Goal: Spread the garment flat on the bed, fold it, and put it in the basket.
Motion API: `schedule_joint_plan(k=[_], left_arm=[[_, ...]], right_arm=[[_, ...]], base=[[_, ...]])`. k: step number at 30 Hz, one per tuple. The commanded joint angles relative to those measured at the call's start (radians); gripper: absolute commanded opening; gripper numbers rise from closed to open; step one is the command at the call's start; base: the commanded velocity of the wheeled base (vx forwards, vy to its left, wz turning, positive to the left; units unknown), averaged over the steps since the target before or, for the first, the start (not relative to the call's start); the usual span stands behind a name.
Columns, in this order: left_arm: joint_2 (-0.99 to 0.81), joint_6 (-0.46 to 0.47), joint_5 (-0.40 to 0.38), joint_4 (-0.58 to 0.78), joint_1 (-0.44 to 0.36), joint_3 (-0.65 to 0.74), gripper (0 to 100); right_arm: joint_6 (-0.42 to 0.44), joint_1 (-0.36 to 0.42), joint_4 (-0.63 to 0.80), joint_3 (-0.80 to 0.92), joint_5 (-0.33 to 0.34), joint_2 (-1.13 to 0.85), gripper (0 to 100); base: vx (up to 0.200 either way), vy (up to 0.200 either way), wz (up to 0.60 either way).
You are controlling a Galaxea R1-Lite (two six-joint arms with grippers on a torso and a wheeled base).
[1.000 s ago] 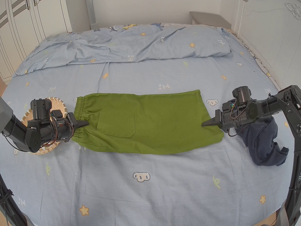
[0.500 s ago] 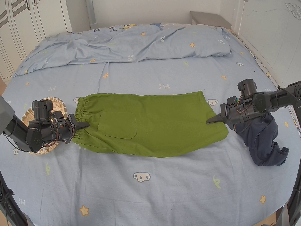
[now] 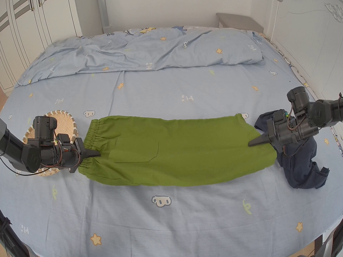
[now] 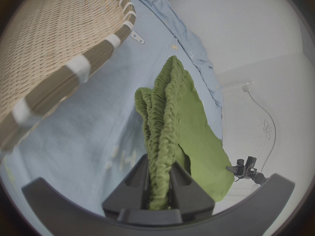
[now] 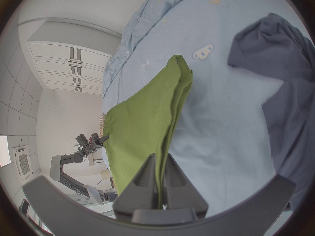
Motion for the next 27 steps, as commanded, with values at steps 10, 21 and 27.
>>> schedule_joint_plan(k=[10, 21, 27], left_arm=[[-0.261, 0.138, 0.011, 0.018, 0.005, 0.451, 0], [-0.269, 0.154, 0.011, -0.203, 0.002, 0.684, 0], [-0.241, 0.154, 0.013, -0.277, 0.000, 0.726, 0]], right_arm=[[-0.065, 0.007, -0.157, 0.556, 0.002, -0.233, 0], [-0.056, 0.041, -0.443, 0.825, 0.008, -0.221, 0], [-0.053, 0.044, -0.540, 0.869, 0.008, -0.175, 0]], base=[[0.000, 0.000, 0.00], [0.000, 0.000, 0.00], [0.000, 0.000, 0.00]])
